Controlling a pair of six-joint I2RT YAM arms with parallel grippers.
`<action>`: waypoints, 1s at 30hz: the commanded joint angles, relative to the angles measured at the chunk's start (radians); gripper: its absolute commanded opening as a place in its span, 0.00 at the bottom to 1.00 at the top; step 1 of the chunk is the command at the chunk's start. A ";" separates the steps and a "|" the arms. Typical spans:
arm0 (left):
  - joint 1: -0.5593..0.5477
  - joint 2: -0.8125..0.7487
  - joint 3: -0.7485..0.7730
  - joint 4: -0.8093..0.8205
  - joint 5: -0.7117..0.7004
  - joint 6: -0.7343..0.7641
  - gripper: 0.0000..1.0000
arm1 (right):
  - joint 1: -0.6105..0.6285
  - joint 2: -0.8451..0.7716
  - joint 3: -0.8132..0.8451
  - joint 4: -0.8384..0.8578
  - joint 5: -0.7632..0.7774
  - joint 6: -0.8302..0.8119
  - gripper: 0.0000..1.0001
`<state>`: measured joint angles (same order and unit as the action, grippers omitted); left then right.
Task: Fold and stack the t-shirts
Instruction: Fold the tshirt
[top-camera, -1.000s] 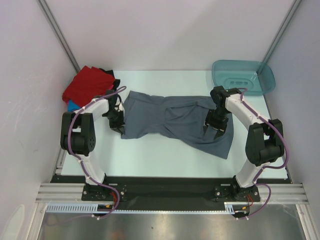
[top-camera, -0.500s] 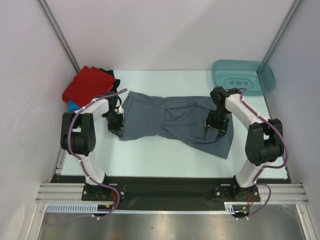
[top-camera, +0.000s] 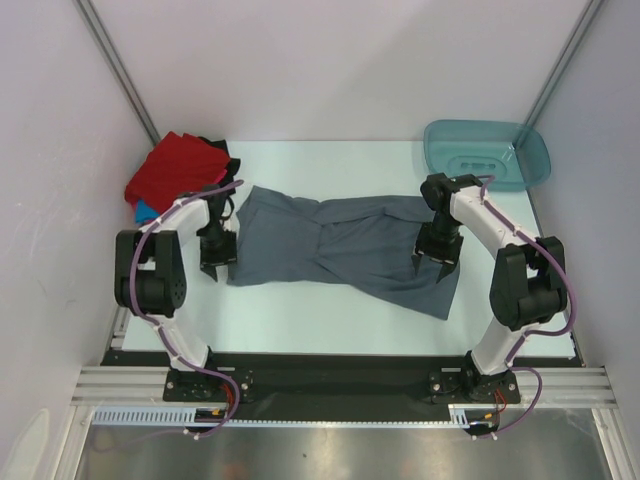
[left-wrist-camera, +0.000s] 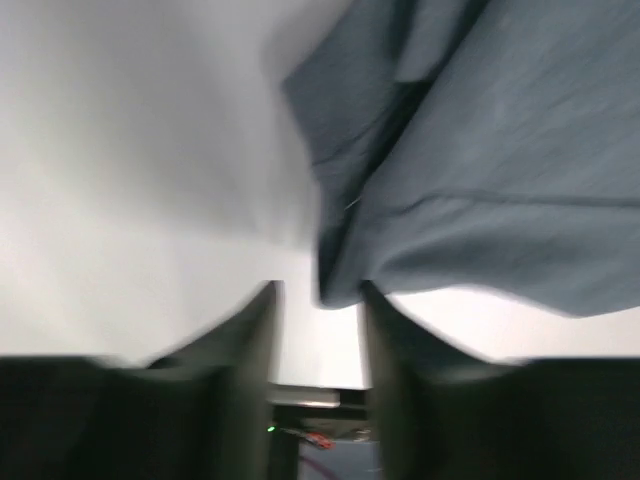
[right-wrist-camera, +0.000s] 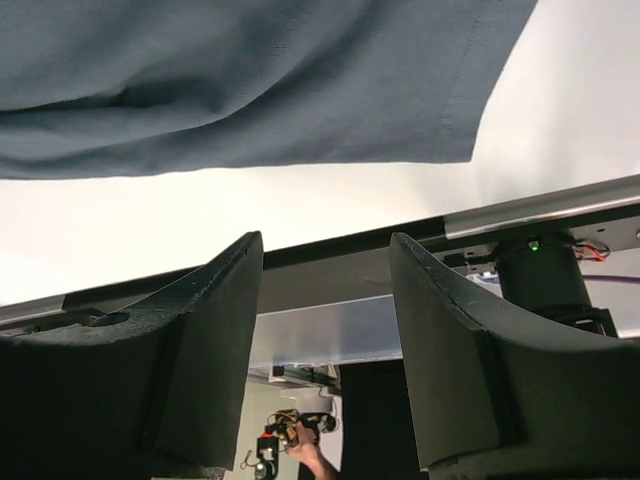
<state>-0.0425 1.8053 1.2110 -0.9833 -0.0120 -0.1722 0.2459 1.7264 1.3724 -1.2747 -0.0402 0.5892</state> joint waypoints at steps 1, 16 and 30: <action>0.033 -0.078 -0.004 -0.031 -0.051 -0.004 0.55 | -0.005 -0.001 0.039 -0.041 0.039 0.001 0.58; -0.075 -0.054 0.180 0.095 0.480 -0.090 1.00 | -0.131 -0.126 -0.243 0.182 -0.110 0.165 0.95; -0.125 0.020 0.249 0.028 0.504 -0.027 1.00 | -0.132 -0.309 -0.472 0.173 0.019 0.345 0.83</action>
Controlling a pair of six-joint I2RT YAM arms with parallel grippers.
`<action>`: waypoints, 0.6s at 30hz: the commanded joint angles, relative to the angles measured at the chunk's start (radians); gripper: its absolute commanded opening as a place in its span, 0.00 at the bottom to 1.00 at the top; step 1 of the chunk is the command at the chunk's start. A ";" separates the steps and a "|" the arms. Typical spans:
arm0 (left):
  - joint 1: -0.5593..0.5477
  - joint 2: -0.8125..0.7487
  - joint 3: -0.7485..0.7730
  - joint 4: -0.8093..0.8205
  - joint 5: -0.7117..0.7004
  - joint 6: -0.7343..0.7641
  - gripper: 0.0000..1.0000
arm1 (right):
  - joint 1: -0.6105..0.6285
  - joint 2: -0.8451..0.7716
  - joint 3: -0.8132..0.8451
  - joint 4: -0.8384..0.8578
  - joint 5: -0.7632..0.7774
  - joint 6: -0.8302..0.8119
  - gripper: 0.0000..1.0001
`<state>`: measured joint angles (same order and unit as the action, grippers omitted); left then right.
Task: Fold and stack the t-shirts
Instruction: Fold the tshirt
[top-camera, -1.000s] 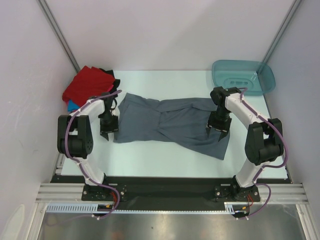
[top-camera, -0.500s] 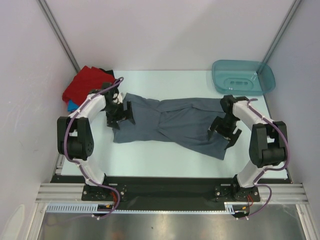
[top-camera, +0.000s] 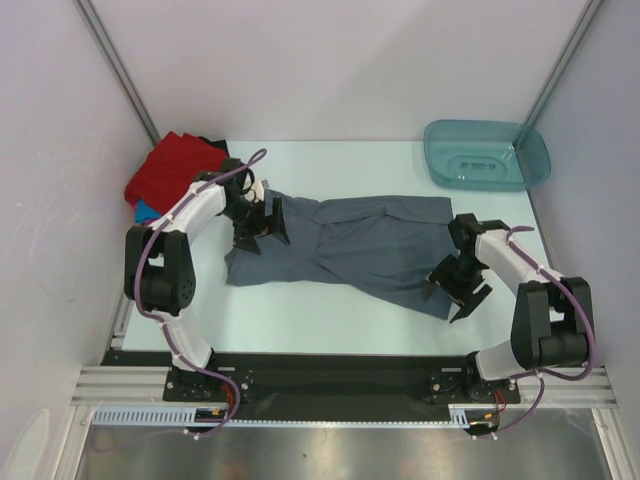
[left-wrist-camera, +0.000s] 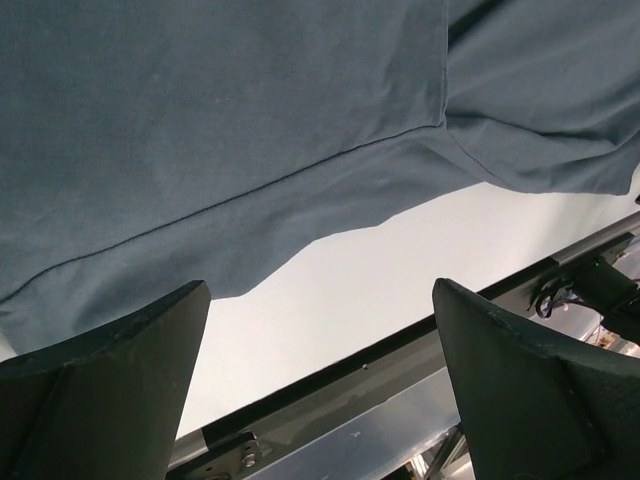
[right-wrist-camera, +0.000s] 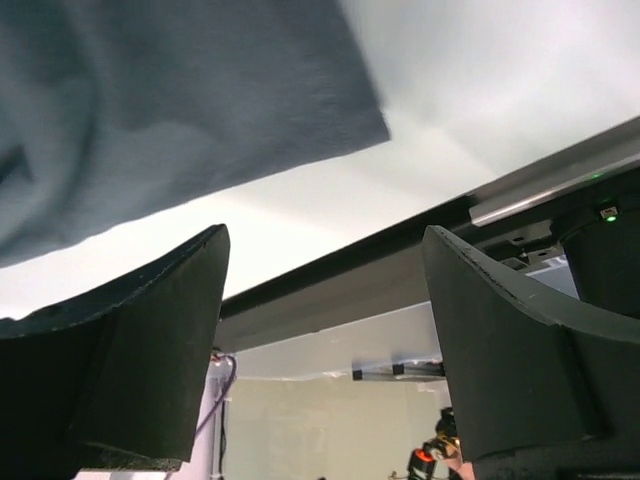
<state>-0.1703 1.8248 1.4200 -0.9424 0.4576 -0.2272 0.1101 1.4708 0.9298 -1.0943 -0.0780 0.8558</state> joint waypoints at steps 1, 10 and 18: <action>0.002 0.004 0.043 -0.016 0.039 0.029 1.00 | 0.006 -0.075 -0.034 -0.003 0.076 0.084 0.82; 0.003 0.033 0.069 -0.019 0.061 0.042 1.00 | 0.013 -0.188 -0.163 0.198 0.116 0.089 0.80; 0.002 0.024 0.060 -0.024 0.049 0.048 1.00 | 0.022 -0.196 -0.244 0.286 0.184 0.083 0.73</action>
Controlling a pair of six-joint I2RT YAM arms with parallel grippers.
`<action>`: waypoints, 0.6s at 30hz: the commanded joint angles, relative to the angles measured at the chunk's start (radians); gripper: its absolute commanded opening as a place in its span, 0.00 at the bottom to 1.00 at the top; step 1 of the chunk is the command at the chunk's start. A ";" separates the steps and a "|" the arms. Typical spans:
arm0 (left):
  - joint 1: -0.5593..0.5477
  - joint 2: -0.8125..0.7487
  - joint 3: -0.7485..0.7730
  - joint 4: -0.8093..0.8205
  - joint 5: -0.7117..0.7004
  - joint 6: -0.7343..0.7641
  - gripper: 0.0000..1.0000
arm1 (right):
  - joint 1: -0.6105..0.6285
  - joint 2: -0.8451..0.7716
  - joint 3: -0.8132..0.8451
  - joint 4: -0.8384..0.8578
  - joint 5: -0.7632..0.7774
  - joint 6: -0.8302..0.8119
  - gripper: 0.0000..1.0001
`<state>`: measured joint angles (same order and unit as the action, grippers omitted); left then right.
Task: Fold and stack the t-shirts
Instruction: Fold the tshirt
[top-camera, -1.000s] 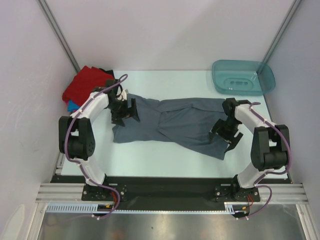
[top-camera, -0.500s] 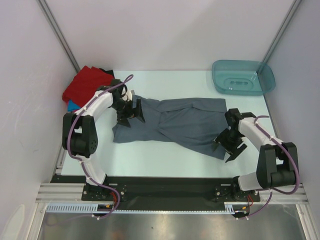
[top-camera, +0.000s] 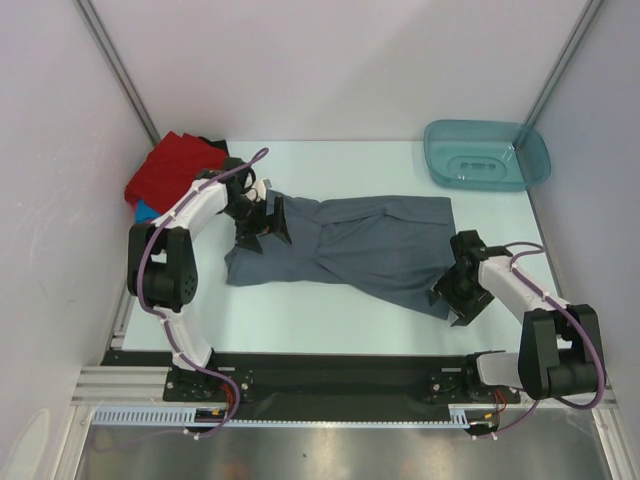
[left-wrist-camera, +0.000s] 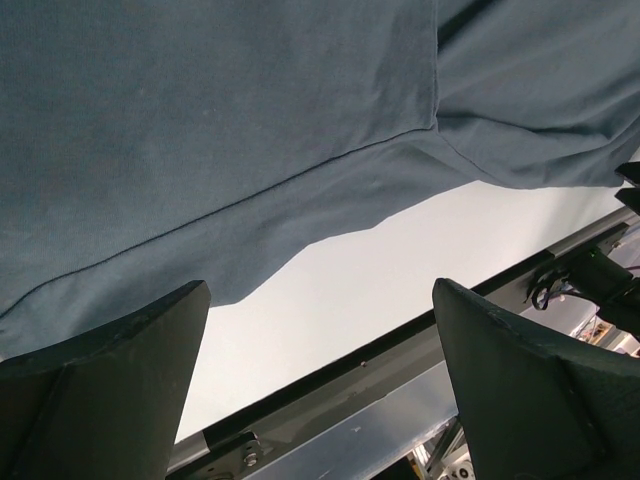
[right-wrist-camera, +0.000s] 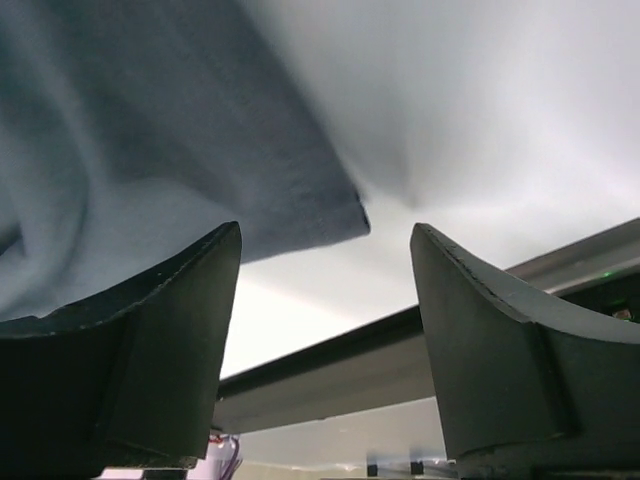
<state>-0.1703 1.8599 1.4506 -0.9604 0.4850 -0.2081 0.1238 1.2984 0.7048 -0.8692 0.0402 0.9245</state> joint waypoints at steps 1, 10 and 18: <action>0.002 -0.011 0.025 -0.006 0.023 0.029 1.00 | 0.010 -0.028 -0.030 0.071 0.070 0.013 0.73; 0.002 -0.018 0.028 -0.015 0.007 0.029 1.00 | 0.008 -0.040 -0.113 0.185 0.064 -0.009 0.39; 0.000 -0.024 0.007 -0.009 0.003 0.024 1.00 | 0.008 -0.037 -0.085 0.170 0.061 -0.032 0.08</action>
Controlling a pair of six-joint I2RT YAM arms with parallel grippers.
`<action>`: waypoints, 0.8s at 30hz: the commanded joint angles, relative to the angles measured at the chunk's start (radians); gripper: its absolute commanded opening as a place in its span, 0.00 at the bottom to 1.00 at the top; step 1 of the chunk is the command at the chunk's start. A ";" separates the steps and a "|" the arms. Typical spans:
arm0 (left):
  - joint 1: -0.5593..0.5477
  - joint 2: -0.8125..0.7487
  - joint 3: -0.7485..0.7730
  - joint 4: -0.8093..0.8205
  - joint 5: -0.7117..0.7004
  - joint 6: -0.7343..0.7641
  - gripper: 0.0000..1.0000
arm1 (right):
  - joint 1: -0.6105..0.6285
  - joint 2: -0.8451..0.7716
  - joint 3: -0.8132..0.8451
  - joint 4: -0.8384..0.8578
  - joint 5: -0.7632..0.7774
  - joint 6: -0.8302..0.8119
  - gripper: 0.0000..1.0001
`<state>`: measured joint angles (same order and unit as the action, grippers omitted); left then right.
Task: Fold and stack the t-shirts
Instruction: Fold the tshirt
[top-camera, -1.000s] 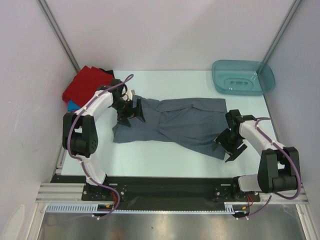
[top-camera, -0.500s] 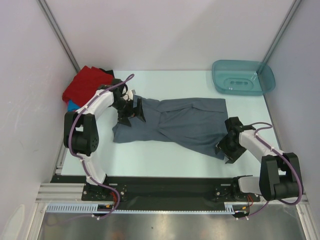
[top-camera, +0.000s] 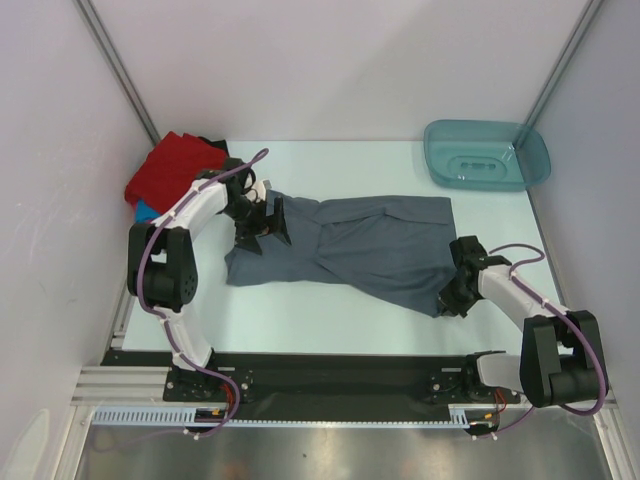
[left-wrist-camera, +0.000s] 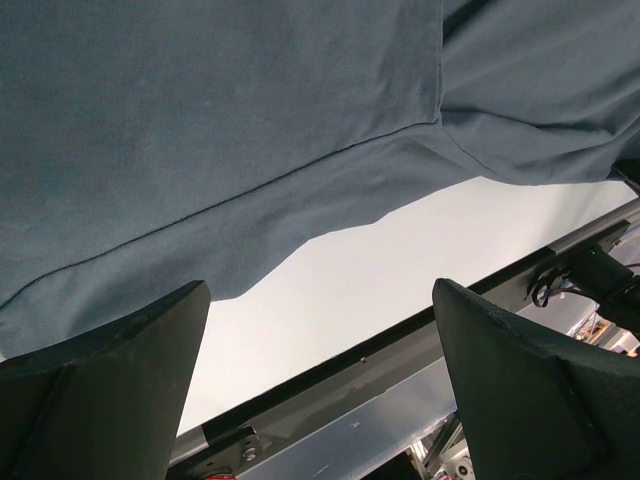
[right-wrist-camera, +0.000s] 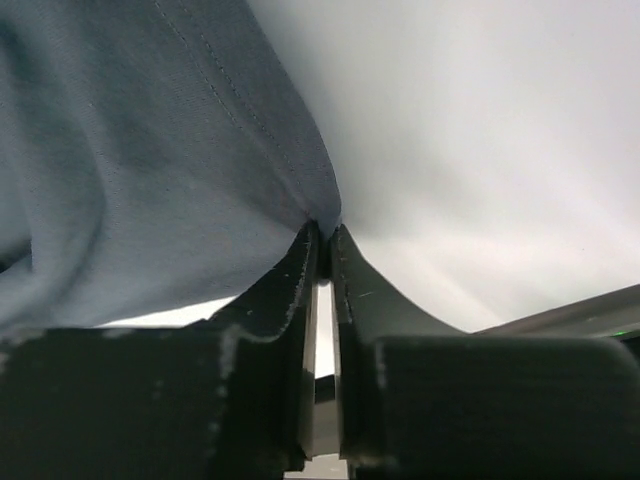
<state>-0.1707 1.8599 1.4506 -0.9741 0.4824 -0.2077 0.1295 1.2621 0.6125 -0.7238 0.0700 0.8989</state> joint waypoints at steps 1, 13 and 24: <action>0.000 -0.022 0.002 0.006 0.005 0.024 1.00 | 0.002 -0.004 0.024 0.018 0.028 -0.008 0.07; 0.002 -0.027 -0.007 0.015 -0.022 0.011 1.00 | -0.019 -0.029 0.259 -0.059 0.022 -0.005 0.00; 0.000 -0.022 0.004 0.014 -0.048 0.002 1.00 | -0.050 0.163 0.475 -0.011 -0.001 -0.057 0.00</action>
<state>-0.1707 1.8599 1.4456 -0.9714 0.4473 -0.2089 0.0940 1.3930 1.0344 -0.7631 0.0635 0.8680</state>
